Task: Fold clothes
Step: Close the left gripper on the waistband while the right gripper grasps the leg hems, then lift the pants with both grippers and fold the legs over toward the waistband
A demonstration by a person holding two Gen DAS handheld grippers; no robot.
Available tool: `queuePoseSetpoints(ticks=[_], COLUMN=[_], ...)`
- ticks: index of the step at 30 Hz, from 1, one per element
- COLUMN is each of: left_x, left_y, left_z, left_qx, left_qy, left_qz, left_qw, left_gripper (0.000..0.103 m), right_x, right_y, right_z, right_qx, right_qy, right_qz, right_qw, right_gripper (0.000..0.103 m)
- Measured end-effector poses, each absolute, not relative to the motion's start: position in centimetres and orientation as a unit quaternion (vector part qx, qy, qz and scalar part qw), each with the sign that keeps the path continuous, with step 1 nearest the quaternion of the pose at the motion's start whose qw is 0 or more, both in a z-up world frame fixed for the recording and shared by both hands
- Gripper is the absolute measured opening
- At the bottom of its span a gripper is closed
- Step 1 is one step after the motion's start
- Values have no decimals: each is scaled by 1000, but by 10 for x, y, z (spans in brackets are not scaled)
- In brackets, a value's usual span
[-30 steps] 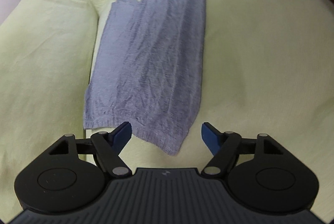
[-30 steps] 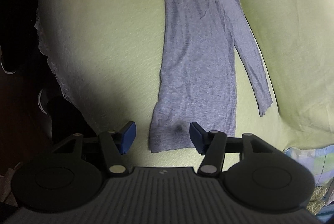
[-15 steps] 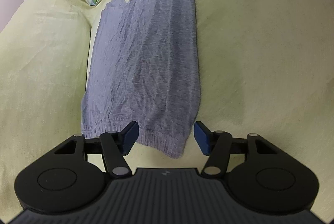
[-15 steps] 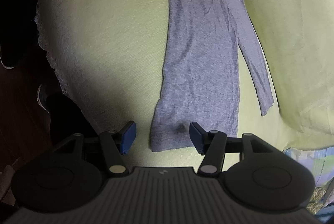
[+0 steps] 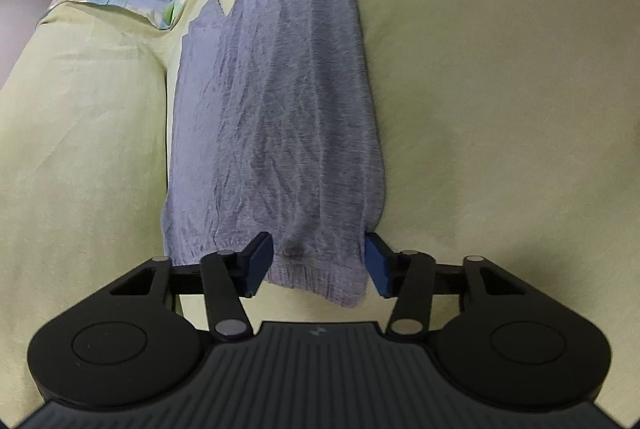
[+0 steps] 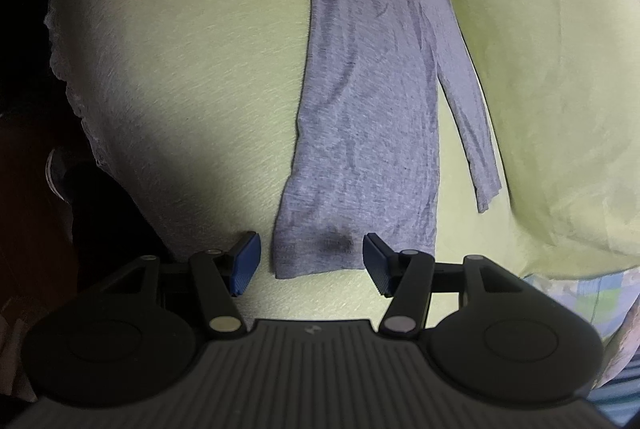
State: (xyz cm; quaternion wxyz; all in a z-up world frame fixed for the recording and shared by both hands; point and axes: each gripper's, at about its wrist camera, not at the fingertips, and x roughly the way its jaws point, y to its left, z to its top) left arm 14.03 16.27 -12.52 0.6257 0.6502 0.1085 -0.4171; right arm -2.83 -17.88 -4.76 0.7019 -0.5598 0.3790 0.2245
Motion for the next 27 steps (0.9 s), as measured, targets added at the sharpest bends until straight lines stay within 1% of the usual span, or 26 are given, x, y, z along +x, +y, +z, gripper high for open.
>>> queuePoseSetpoints(ticks=[3,10,12,13,15,18,20,21,23,27], left_x=[138,143,142,143,141,138,138,137,137,139], left_y=[165,163,162,161,160,159,158,159,159,156], left_z=[-127,-125,-125,-125,-126,-127,-127,-128,-128,-121], left_qx=[656,658,654,652,651,653,651,651,651,632], left_qy=[99,97,105,113,122,129,136,137,143,168], left_qz=[-418,-426,-429,-432,-435,-436,-436,-436,-439,-445], left_qw=[620,613,614,613,610,606,606,606,603,612], left_gripper=[48,47,35,32,16,10,8,5,1,0], right_x=[-30,-33,-32,-32,-32,-31,-29,-28,-27,-26], right_y=[-179,-180,-180,-181,-180,-181,-181,-181,-182,-182], right_z=[-48,-49,-49,-50,-50,-50,-50,-50,-50,-45], right_qx=[-562,-566,-564,-564,-564,-564,-565,-565,-564,-557], right_qy=[375,369,369,369,369,368,368,369,372,367], right_qz=[225,222,220,220,221,222,222,221,220,221], right_qw=[702,704,705,705,705,705,704,704,704,711], right_gripper=[50,43,41,40,38,30,14,12,1,0])
